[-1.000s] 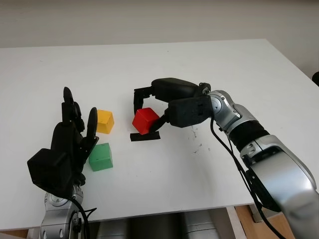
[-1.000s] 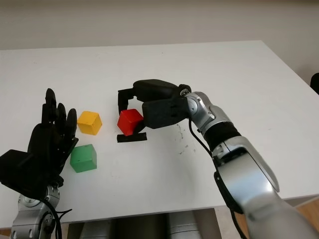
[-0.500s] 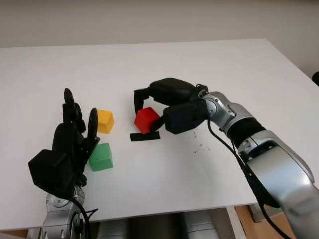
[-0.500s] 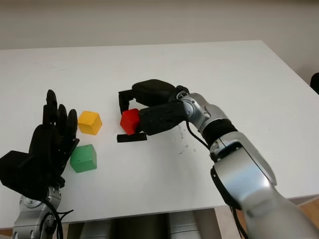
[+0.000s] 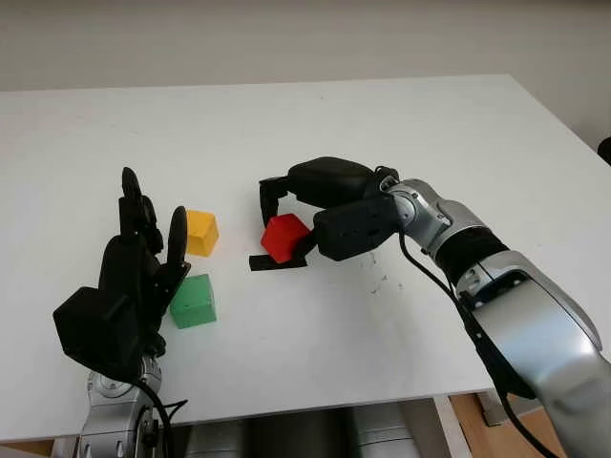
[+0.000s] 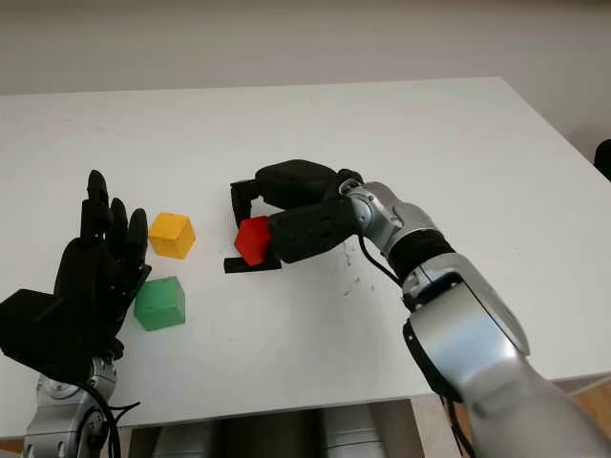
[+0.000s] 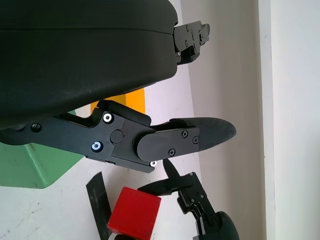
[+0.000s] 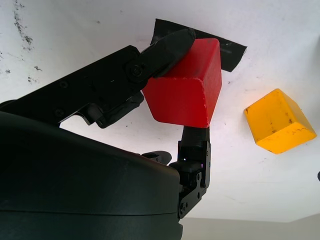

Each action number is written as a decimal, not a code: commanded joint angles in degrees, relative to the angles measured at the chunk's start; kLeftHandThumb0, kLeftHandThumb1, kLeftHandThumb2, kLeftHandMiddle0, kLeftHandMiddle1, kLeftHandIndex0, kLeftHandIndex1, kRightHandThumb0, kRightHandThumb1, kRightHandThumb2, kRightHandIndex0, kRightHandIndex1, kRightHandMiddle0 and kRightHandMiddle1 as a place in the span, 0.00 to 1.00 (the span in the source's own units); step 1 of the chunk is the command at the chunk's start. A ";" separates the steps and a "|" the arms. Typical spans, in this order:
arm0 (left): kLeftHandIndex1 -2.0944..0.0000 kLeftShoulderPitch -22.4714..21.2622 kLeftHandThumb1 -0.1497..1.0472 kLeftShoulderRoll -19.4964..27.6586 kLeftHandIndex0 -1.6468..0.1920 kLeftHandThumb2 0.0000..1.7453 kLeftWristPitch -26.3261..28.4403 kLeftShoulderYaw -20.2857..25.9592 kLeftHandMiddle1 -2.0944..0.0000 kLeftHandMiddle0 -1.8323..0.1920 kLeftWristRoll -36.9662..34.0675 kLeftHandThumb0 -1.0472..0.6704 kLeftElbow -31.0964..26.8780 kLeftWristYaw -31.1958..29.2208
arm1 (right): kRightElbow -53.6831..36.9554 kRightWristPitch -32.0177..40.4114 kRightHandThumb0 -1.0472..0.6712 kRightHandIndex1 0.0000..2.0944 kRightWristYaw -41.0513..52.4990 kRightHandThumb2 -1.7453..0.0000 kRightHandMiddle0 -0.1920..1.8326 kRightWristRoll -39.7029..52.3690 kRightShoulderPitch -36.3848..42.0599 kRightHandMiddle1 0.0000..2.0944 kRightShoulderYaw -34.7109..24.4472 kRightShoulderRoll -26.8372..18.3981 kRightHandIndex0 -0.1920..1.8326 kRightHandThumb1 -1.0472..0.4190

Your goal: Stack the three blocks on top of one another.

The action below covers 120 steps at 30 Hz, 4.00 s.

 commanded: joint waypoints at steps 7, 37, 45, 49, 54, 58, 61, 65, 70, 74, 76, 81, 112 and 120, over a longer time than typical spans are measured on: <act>1.00 1.00 1.00 -0.12 1.00 0.29 0.01 0.06 0.98 1.00 -0.90 0.24 -1.76 -0.24 | 0.29 0.13 0.34 0.02 -0.87 0.97 0.28 -0.96 -0.86 0.76 1.14 1.08 0.26 0.06; 0.99 1.37 1.00 -0.52 1.00 0.30 -0.67 -0.55 0.97 0.99 0.23 0.24 -1.44 0.37 | 2.96 2.97 0.22 0.01 -2.60 0.97 0.16 -4.28 -1.52 0.51 4.55 3.25 0.21 0.10; 0.99 1.47 1.00 -0.22 1.00 0.29 -0.84 -0.38 0.97 0.99 0.28 0.24 -1.53 0.28 | 0.73 -0.01 0.11 0.00 3.01 0.97 0.01 -1.92 -1.59 0.06 3.43 0.53 0.01 0.12; 0.99 1.61 1.00 -0.32 1.00 0.30 -0.36 0.06 0.97 0.99 -0.61 0.24 -1.93 0.07 | -1.93 -3.64 0.08 0.00 2.46 0.97 0.00 1.13 -0.25 0.00 1.02 -1.48 0.00 0.12; 0.99 1.81 1.00 0.11 1.00 0.29 -0.42 0.59 0.97 0.99 -1.24 0.23 -2.17 -0.23 | -7.03 -5.88 0.04 0.00 3.84 0.96 0.00 5.47 1.81 0.00 -2.59 -4.19 0.00 0.09; 0.98 2.24 1.00 1.07 0.99 0.29 -1.48 1.92 0.97 0.99 -1.12 0.24 -3.66 -0.30 | -13.23 -5.56 0.02 0.00 7.26 0.96 0.00 14.12 5.36 0.00 -8.45 -5.81 0.00 0.06; 0.97 2.13 1.00 1.78 0.96 0.26 -2.01 4.10 0.96 0.96 -0.89 0.25 -5.21 0.53 | -19.77 -0.08 0.07 0.00 11.51 0.95 0.00 23.95 9.21 0.00 -14.09 -5.04 0.00 0.02; 0.95 -0.31 1.00 6.01 0.91 0.14 -2.50 8.69 0.94 0.88 -0.04 0.26 -5.43 0.93 | -27.94 11.37 0.16 0.01 11.72 0.82 0.01 32.80 14.25 0.01 -20.31 -3.06 0.01 0.00; 0.86 -4.93 0.97 19.19 0.71 0.04 1.08 13.24 0.91 0.68 3.20 0.27 -3.70 -4.48 | -28.95 19.60 0.16 0.03 10.80 0.80 0.06 35.80 15.66 0.03 -23.71 -2.22 0.04 0.00; 0.85 -10.08 0.89 31.39 0.64 0.02 5.64 14.16 0.93 0.61 2.59 0.28 -0.99 -14.31 | -28.56 21.25 0.16 0.03 10.11 0.83 0.06 35.53 16.06 0.03 -24.72 -2.06 0.04 0.00; 0.86 -13.28 0.83 36.84 0.62 0.02 8.50 12.92 0.94 0.60 3.59 0.29 0.35 -18.48 | -28.51 21.72 0.14 0.03 9.85 0.84 0.06 35.84 16.28 0.03 -25.35 -1.95 0.04 0.00; 0.88 -18.81 0.79 45.11 0.62 0.02 5.92 7.67 0.95 0.59 8.14 0.30 5.63 -24.88 | -28.89 22.85 0.15 0.03 8.90 0.89 0.07 38.64 16.80 0.04 -28.26 -0.57 0.05 0.00; 0.97 -36.15 0.86 46.45 0.73 0.03 -7.86 -15.47 0.99 0.73 25.97 0.26 27.30 -32.91 | -37.12 36.97 0.14 0.00 11.46 0.56 0.00 47.16 23.19 0.00 -33.14 2.96 0.00 0.00; 0.96 -35.63 0.84 46.36 0.72 0.03 -4.96 -16.00 0.99 0.74 26.84 0.25 25.63 -36.02 | -37.97 38.67 0.16 0.00 9.91 0.56 0.00 46.83 23.81 0.00 -33.22 3.06 0.00 0.00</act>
